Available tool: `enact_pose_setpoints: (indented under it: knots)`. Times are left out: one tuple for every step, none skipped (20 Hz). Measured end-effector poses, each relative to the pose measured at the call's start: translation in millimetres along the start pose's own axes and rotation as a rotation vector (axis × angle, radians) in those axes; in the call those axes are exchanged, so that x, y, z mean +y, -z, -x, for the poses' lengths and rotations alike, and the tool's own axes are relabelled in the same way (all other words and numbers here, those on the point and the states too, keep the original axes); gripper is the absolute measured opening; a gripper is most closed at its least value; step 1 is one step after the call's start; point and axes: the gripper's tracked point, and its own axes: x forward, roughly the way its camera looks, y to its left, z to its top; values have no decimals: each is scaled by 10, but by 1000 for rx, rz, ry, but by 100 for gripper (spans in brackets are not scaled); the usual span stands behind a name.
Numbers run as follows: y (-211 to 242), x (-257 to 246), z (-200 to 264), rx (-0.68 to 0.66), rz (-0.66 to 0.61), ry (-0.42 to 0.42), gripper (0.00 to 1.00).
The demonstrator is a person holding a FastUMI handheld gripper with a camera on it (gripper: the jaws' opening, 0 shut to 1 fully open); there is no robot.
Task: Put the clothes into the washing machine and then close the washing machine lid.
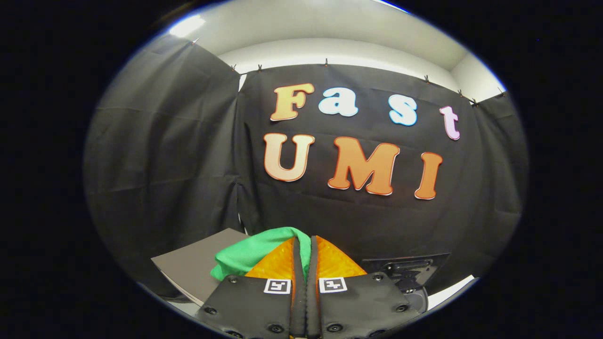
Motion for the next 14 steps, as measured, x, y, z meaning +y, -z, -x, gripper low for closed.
enact_pose_setpoints:
  knots:
    - [-32,-132,42,-3,1,14,8]
    - [-74,-274,87,-8,-3,24,9]
    - [-102,-420,135,-13,-9,36,9]
    - [-129,-586,173,-18,-13,53,9]
    - [-162,-753,211,-21,-14,74,8]
    - [-169,-919,264,-25,-14,93,8]
    - [-184,-1057,313,-31,-16,110,8]
    - [-174,-1195,358,-33,-18,126,8]
    - [-148,-1345,388,-29,-20,145,8]
    - [-127,-1489,429,-28,-25,160,9]
    - [-121,-1613,471,-29,-30,175,8]
    - [-82,-1741,510,-31,-36,188,8]
    - [-31,-1866,550,-34,-42,198,8]
    - [60,-1986,574,-32,-49,207,8]
